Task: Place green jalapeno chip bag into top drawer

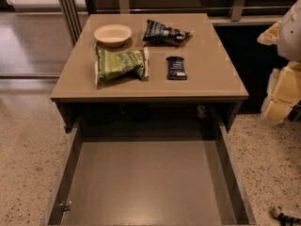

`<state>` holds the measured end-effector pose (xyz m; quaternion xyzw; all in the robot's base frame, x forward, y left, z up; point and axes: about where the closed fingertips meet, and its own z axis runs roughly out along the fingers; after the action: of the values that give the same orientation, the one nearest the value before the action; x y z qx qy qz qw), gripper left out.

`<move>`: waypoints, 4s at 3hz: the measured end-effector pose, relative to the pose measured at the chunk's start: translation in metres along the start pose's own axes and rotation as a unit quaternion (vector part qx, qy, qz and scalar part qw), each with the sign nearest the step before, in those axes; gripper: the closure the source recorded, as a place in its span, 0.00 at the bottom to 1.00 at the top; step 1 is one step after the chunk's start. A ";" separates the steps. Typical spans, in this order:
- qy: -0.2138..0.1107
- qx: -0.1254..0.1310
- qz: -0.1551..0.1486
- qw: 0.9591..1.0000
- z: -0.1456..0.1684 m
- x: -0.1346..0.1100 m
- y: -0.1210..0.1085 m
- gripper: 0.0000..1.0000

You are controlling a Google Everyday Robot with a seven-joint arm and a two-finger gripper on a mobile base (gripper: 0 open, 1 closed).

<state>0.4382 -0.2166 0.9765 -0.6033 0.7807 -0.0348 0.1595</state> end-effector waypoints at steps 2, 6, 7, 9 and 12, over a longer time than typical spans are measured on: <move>-0.008 0.004 -0.009 1.000 0.000 -0.005 -0.002 0.00; -0.071 0.022 -0.092 0.993 0.066 -0.082 -0.027 0.00; -0.071 0.022 -0.092 0.993 0.066 -0.082 -0.027 0.00; -0.072 0.025 -0.124 0.989 0.078 -0.102 -0.041 0.00; -0.091 0.026 -0.174 0.980 0.110 -0.146 -0.072 0.00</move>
Offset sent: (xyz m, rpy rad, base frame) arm 0.0061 0.0089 -0.0033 0.0207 -0.0091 0.0443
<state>0.5699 -0.0815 0.9207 -0.7263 0.6447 -0.0275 0.2371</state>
